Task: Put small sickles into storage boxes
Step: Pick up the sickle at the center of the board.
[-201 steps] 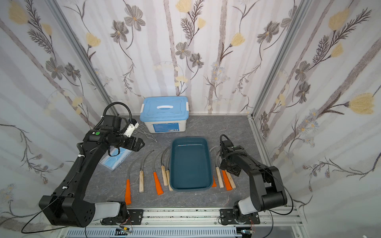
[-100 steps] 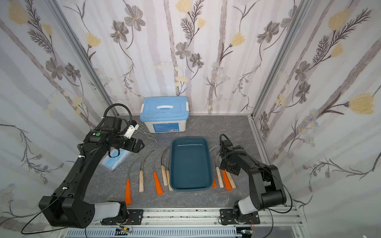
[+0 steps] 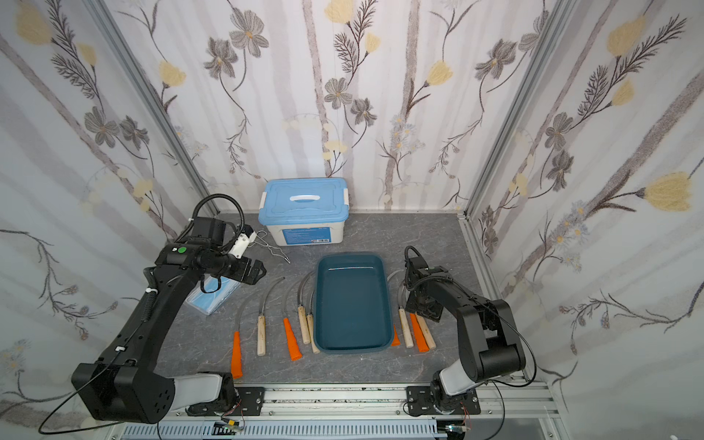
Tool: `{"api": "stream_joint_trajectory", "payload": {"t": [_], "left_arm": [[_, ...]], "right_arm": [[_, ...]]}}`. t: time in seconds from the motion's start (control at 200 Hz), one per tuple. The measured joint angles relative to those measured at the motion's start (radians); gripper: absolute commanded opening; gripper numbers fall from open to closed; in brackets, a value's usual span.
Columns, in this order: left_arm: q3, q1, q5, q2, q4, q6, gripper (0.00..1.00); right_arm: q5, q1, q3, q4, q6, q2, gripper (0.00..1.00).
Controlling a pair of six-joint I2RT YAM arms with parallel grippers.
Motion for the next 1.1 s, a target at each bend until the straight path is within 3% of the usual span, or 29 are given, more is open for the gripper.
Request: {"api": "stream_joint_trajectory", "payload": {"t": [0.465,1.099], "left_arm": [[-0.015,0.000,-0.004,-0.012,0.000,0.000,1.00],[-0.025,0.000,-0.004,-0.017,0.001,-0.001,1.00]], "right_arm": [[0.019,-0.008,-0.001,0.000,-0.026,0.039,0.70],[0.018,-0.084,-0.040,0.003,-0.048,-0.004,0.64]]}}
